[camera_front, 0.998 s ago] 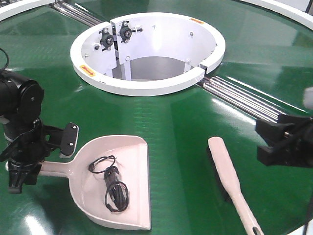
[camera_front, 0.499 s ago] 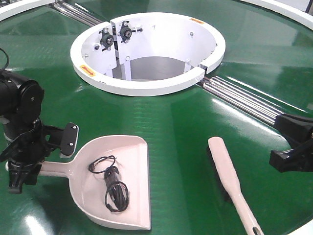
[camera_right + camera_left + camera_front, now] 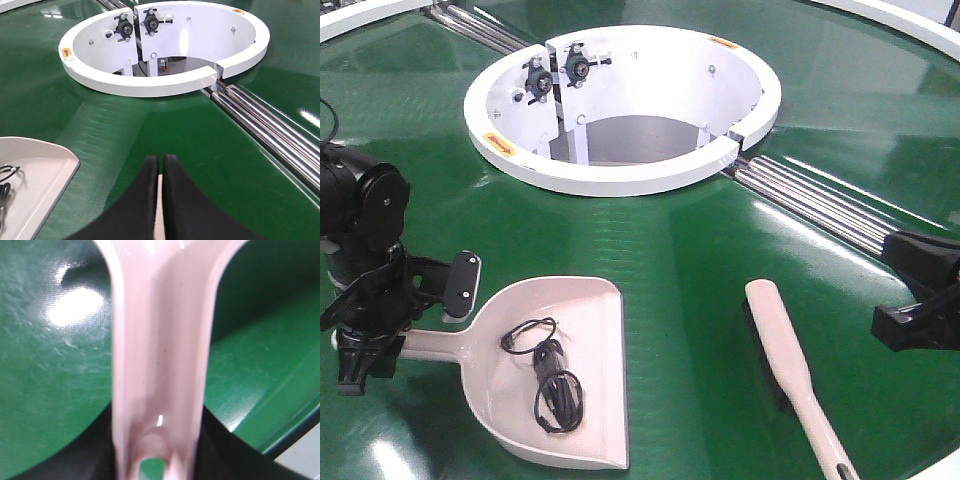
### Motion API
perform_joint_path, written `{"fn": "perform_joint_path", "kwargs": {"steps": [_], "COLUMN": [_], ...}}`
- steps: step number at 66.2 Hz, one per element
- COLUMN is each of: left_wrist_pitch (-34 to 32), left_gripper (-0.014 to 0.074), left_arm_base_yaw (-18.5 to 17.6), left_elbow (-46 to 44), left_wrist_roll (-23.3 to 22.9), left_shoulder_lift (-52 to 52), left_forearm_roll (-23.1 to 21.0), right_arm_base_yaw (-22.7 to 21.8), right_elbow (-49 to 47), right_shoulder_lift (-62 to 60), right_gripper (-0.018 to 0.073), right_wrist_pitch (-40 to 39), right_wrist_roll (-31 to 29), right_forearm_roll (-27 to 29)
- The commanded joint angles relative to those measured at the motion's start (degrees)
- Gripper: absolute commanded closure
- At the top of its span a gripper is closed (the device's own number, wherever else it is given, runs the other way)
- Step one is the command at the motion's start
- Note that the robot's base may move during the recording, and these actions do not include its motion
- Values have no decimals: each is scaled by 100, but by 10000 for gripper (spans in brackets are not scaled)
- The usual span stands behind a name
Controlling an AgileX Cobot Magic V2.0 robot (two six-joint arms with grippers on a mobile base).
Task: Clean and inspect green conveyor with broom and dustpan
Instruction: 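Open the right gripper, release the brush, and raise the arm away, then open the left gripper, release the dustpan, and withdraw the arm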
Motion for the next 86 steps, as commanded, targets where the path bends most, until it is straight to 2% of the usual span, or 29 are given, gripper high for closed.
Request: {"fn": "perform_joint_path", "kwargs": {"steps": [1, 22, 33, 41, 48, 55, 64, 71, 86], "left_wrist_pitch": [172, 144, 109, 115, 169, 178, 178, 173, 154], "left_gripper": [619, 615, 566, 472, 323, 149, -15, -62, -34], "left_arm_base_yaw": [-51, -51, -51, -51, -51, -51, -51, -51, -51], "left_elbow": [-157, -157, -157, -157, -157, -157, -157, -157, -157], "left_wrist_roll": [-17, -11, -7, -7, -17, -358, -687, -930, -957], "left_shoulder_lift": [-207, -207, -207, -207, -218, -222, -222, -265, -732], "left_forearm_roll": [-115, -96, -1, 89, 83, 84, 178, 233, 248], "right_arm_base_yaw": [-20, -20, -20, -20, -20, -20, -20, -20, -20], "right_elbow": [-148, -148, -148, -148, -148, -148, -148, -148, -148], "right_shoulder_lift": [-32, -32, -32, -32, -32, -32, -32, -32, -32], "right_gripper": [569, 569, 569, 569, 569, 569, 569, 569, 569], "right_wrist_pitch": [-445, -439, -439, -439, -439, -433, -421, -416, -410], "right_wrist_roll": [-52, -52, -52, -52, -52, -52, -52, -52, -52], "right_forearm_roll": [-14, -14, -14, -14, -14, -14, -14, -14, -14]}}
